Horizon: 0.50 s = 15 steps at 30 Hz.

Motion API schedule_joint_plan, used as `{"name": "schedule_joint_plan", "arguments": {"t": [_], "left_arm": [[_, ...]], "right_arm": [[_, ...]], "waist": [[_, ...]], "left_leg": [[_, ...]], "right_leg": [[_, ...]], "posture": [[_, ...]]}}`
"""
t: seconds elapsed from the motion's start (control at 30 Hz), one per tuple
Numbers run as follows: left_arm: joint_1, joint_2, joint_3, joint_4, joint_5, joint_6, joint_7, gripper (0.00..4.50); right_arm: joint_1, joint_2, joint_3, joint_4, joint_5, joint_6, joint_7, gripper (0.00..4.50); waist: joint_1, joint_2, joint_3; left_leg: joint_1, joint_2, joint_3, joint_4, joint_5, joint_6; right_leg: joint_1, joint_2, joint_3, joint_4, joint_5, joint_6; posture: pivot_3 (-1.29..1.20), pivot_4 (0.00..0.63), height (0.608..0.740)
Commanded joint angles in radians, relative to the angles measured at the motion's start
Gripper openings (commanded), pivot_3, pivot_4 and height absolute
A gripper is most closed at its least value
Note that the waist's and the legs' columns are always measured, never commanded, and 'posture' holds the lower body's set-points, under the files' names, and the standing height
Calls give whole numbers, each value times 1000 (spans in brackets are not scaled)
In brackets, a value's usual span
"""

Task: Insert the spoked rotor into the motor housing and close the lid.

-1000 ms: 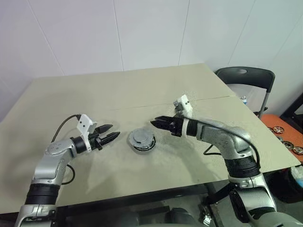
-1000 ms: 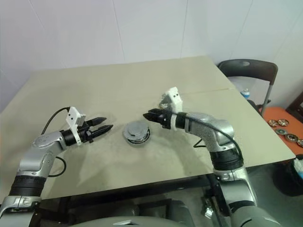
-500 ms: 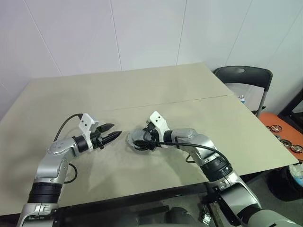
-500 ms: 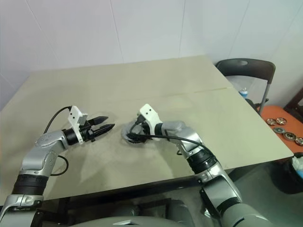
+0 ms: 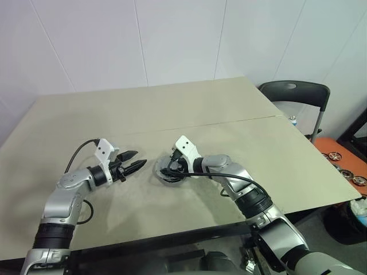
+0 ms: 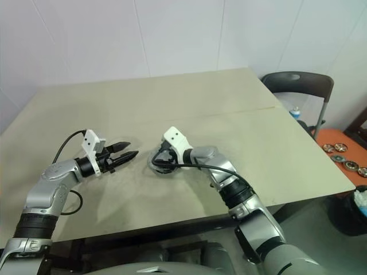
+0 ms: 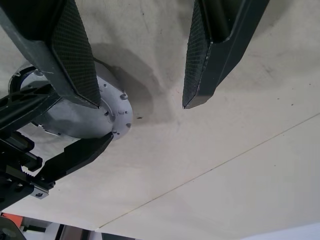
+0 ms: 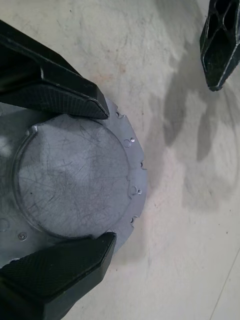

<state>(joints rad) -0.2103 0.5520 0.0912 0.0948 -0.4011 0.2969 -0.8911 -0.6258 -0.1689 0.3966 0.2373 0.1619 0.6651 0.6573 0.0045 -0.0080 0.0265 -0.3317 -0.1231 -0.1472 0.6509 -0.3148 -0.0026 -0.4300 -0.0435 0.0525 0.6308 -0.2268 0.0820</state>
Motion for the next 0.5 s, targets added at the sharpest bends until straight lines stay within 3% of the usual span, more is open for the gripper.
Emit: {"name": "schedule_joint_plan", "arguments": {"t": [0.03, 0.27, 0.5], "left_arm": [[-18, 6, 12, -28, -1, -12, -2, 2752], [-11, 2, 8, -24, -1, -17, -5, 2752], [-13, -3, 7, -20, 0, -20, -6, 2752]], "right_arm": [[-3, 37, -94, -29, 90, 49, 32, 3223], [-24, -18, -156, -48, 119, 49, 98, 3223], [18, -83, -26, -39, -10, -38, 115, 3223]], "waist": [[0, 0, 0], [0, 0, 0], [2, 0, 0]], "left_leg": [[0, 0, 0, 0, 0, 0], [-1, 0, 0, 0, 0, 0], [-1, 0, 0, 0, 0, 0]], "right_leg": [[0, 0, 0, 0, 0, 0], [-1, 0, 0, -1, 0, 0], [-1, 0, 0, 0, 0, 0]], "posture": [[0, 0, 740], [0, 0, 740], [0, 0, 740]]}}
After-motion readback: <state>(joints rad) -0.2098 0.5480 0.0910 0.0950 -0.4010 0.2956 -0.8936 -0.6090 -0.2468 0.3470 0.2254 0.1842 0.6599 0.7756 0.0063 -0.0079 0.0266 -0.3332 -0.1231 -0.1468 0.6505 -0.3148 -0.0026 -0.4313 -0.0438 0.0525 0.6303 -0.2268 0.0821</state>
